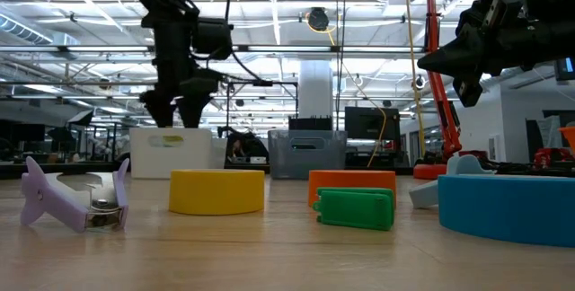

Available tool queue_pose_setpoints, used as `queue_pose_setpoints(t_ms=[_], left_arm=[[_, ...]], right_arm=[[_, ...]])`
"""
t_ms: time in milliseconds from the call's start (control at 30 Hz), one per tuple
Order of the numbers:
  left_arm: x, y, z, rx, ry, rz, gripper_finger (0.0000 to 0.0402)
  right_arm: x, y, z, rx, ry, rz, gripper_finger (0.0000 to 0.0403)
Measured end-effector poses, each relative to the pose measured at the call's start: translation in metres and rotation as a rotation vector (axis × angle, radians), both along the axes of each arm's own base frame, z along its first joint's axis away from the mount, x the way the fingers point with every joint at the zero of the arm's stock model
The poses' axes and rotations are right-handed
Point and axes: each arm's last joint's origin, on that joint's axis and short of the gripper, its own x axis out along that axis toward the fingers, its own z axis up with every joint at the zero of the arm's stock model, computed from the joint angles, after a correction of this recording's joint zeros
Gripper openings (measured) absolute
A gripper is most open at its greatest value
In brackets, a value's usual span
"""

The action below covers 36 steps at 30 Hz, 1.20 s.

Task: Pick and place Stapler, Stapler remover, tape
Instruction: Put the small yellow stapler into the white bin

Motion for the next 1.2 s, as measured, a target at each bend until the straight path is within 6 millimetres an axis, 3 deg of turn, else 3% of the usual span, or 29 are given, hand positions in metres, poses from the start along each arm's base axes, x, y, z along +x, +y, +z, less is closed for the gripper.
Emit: queue_pose_setpoints(t_ms=[100, 433, 800, 1200], left_arm=[[0.004, 0.003, 0.008, 0.050, -0.010, -0.007, 0.0383], [0.003, 0.004, 0.008, 0.092, 0.019, -0.009, 0.0375], [0.015, -0.016, 0.005, 0.108, 0.047, -0.129, 0.0370], [0.016, -0.019, 0.005, 0.037, -0.002, -0.009, 0.0374]], right_arm=[[0.000, 0.000, 0.000, 0.000, 0.000, 0.000, 0.0004], [0.000, 0.000, 0.000, 0.000, 0.000, 0.000, 0.0004], [0.000, 0.000, 0.000, -0.001, 0.000, -0.003, 0.0004], [0.000, 0.000, 0.000, 0.000, 0.000, -0.003, 0.0004]])
